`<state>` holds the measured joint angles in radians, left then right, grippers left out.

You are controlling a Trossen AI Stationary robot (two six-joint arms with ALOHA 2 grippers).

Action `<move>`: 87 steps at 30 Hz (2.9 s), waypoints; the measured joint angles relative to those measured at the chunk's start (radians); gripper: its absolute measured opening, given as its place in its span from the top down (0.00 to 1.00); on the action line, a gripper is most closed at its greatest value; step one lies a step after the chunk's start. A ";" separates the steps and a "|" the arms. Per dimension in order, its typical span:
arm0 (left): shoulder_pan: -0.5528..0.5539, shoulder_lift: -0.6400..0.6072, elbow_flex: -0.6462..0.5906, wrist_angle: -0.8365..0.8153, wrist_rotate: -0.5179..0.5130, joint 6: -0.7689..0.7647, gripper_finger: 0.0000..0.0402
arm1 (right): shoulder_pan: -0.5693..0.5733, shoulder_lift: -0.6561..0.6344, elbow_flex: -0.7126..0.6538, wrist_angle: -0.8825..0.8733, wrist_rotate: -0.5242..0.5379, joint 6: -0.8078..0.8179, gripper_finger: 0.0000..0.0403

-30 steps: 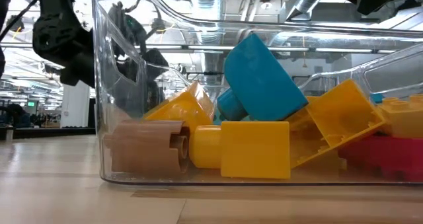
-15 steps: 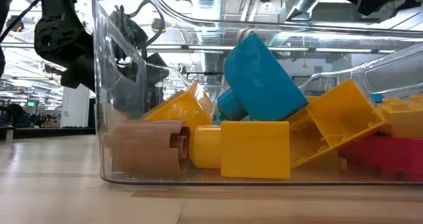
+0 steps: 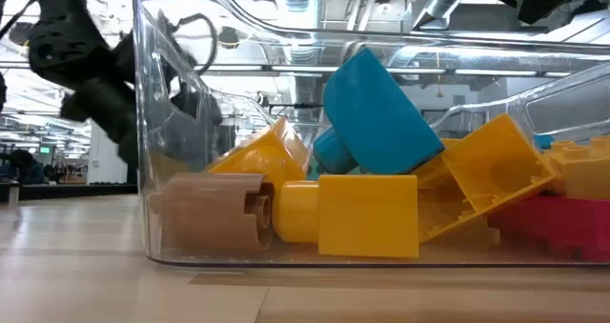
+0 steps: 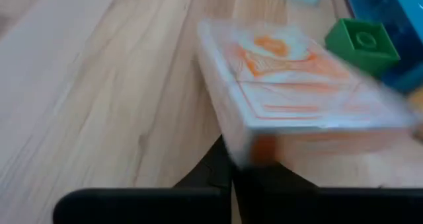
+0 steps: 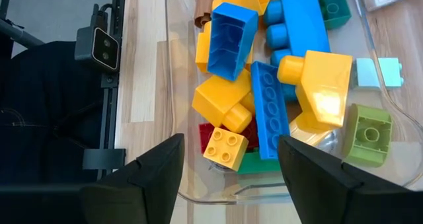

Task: Pick & Place Toys
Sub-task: Put the orange deck of cards box into the white bin

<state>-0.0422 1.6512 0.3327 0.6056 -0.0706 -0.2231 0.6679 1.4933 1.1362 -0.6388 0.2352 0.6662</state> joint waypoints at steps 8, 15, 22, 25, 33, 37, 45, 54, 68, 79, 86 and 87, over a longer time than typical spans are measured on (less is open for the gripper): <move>-0.028 -0.199 -0.113 -0.017 0.000 -0.066 1.00 | 0.000 0.000 0.000 -0.004 0.000 0.000 0.42; -0.048 -0.348 -0.171 0.009 -0.092 -0.065 0.96 | -0.001 0.000 0.000 -0.008 0.000 -0.001 0.42; -0.079 -0.366 -0.171 0.138 -0.171 0.019 0.66 | -0.003 0.000 0.000 -0.009 0.001 -0.002 0.42; -0.099 -0.355 -0.170 0.191 -0.172 0.058 0.47 | -0.004 0.000 0.000 -0.009 0.001 -0.004 0.42; -0.125 -0.169 -0.157 0.259 -0.174 0.017 0.04 | -0.016 0.000 0.000 -0.009 0.001 -0.004 0.42; -0.149 -0.021 -0.091 0.352 -0.190 0.089 0.04 | -0.017 0.000 0.000 -0.009 0.001 -0.004 0.42; -0.148 0.178 0.020 0.374 -0.222 0.147 0.01 | -0.008 0.000 0.000 -0.012 0.001 -0.003 0.42; -0.148 0.216 0.023 0.374 -0.249 0.110 0.06 | -0.008 0.000 0.000 -0.012 0.001 -0.003 0.42; -0.130 0.220 0.012 0.345 -0.313 0.093 0.06 | -0.007 0.000 0.000 -0.012 0.001 -0.003 0.42; -0.122 0.221 0.007 0.379 -0.317 0.112 0.13 | -0.009 0.000 0.000 -0.012 0.002 -0.003 0.42; -0.117 0.208 0.004 0.493 -0.363 0.298 0.13 | -0.009 0.000 0.000 -0.012 0.002 -0.003 0.42; -0.106 0.199 0.006 0.527 -0.367 0.306 0.13 | -0.009 0.000 0.000 -0.012 0.002 -0.003 0.42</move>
<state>-0.1484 1.8500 0.3385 1.1327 -0.4381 0.0828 0.6590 1.4933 1.1358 -0.6503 0.2371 0.6628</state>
